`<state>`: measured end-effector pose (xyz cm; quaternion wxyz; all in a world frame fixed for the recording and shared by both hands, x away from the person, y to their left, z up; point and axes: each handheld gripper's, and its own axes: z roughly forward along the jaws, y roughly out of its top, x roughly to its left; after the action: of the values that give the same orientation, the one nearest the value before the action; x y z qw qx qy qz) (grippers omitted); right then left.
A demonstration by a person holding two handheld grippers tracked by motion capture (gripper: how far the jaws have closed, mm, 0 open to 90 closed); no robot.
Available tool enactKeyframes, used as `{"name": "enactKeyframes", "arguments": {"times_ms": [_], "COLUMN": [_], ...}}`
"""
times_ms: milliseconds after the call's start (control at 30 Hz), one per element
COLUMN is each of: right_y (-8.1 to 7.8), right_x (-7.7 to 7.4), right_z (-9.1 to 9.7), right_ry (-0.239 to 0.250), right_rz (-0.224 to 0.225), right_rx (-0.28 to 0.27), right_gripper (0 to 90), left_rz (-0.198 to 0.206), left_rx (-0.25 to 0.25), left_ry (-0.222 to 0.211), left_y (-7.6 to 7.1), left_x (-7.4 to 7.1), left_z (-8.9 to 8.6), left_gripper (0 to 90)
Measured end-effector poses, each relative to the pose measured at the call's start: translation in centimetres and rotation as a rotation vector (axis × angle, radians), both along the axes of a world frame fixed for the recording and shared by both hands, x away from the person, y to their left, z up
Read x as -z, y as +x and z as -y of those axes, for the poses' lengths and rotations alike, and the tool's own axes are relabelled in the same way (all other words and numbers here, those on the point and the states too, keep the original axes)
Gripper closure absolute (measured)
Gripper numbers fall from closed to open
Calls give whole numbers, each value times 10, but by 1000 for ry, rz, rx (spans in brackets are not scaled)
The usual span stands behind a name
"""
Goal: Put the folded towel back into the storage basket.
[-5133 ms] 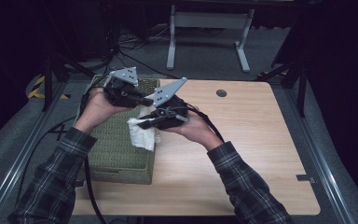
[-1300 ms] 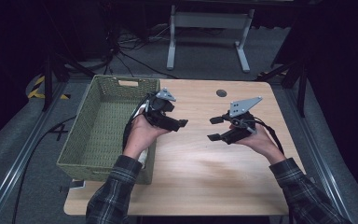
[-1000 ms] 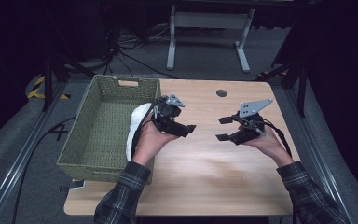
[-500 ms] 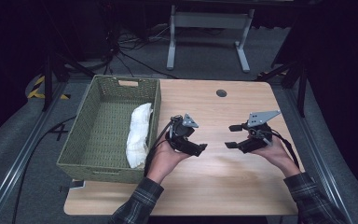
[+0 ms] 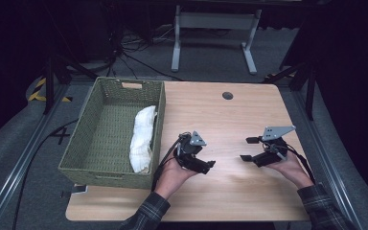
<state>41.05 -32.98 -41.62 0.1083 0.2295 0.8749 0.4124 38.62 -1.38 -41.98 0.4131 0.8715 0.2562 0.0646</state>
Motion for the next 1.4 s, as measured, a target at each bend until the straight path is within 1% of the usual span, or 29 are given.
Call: {"name": "enactKeyframes", "arguments": {"times_ms": [33, 67, 100, 133, 167, 233, 300, 333, 367, 400, 433, 467, 500, 533, 567, 600, 667, 733, 767, 800, 833, 867, 900, 933, 967, 1067, 1167, 1400], "right_y": [0, -3, -3, -6, -8, -11, -14, -14, -16, -18, -20, -22, -23, -25, -27, -29, -32, -34, -34, -35, -35, -35, -35, -34, -34, -34, -33, -33], "right_x": [0, 4, 4, 8, 10, 14, 17, 17, 19, 21, 22, 23, 24, 26, 28, 29, 33, 37, 39, 41, 43, 45, 45, 47, 48, 50, 50, 51], "right_z": [0, 5, 5, 9, 10, 12, 16, 16, 18, 21, 23, 26, 29, 32, 35, 38, 44, 50, 52, 55, 57, 59, 60, 62, 63, 66, 66, 65], "right_ry": [0, -10, -10, -14, -15, -26, -18, -18, -19, -34, -36, -30, -31, -34, -32, -31, -37, -45, -41, -46, -52, -55, -59, -63, -64, -62, -65, -69], "right_rz": [0, -2, -2, -6, -9, -16, -17, -17, -24, -18, -13, -19, -13, -8, 1, -8, -2, 0, -4, -6, -9, -8, -9, -5, -12, -3, -4, -9], "right_rx": [0, 16, 16, 26, 33, 47, 64, 64, 70, 89, 97, 106, 113, 124, 132, 141, 165, 185, 188, 200, 210, 218, 225, 234, 243, 259, 263, 268], "right_gripper": [216, 207, 207, 206, 206, 206, 207, 207, 207, 204, 204, 204, 204, 207, 209, 209, 209, 209, 208, 204, 203, 204, 204, 204, 203, 189, 168, 151], "left_rz": [0, -2, -2, 4, 5, 15, 26, 26, 14, 12, 12, 13, 6, 8, 9, 14, 6, 7, 12, 12, 17, 29, 36, 34, 41, 50, 48, 44], "left_rx": [0, 8, 8, 12, 14, 17, 24, 24, 37, 42, 44, 47, 43, 42, 43, 37, 31, 26, 28, 28, 30, 36, 31, 37, 40, 47, 50, 49], "left_ry": [0, 10, 10, 11, 10, 29, 40, 40, 42, 43, 50, 50, 43, 34, 39, 53, 51, 53, 71, 71, 83, 76, 84, 85, 92, 112, 119, 124], "left_y": [0, -2, -2, -4, -6, -8, -12, -12, -13, -14, -14, -14, -15, -15, -15, -14, -13, -12, -12, -12, -12, -11, -11, -12, -12, -13, -13, -13], "left_x": [0, 6, 6, 12, 15, 19, 25, 25, 28, 30, 32, 33, 35, 37, 38, 40, 44, 48, 50, 50, 52, 54, 54, 54, 54, 54, 54, 54], "left_z": [0, 0, 0, 0, 1, 2, 6, 6, 8, 9, 9, 9, 9, 9, 9, 9, 9, 9, 10, 10, 10, 11, 12, 12, 12, 14, 14, 15], "left_gripper": [169, 168, 168, 165, 163, 162, 161, 161, 161, 158, 157, 157, 157, 157, 158, 158, 158, 157, 158, 158, 157, 153, 153, 153, 151, 140, 109, 95]}}
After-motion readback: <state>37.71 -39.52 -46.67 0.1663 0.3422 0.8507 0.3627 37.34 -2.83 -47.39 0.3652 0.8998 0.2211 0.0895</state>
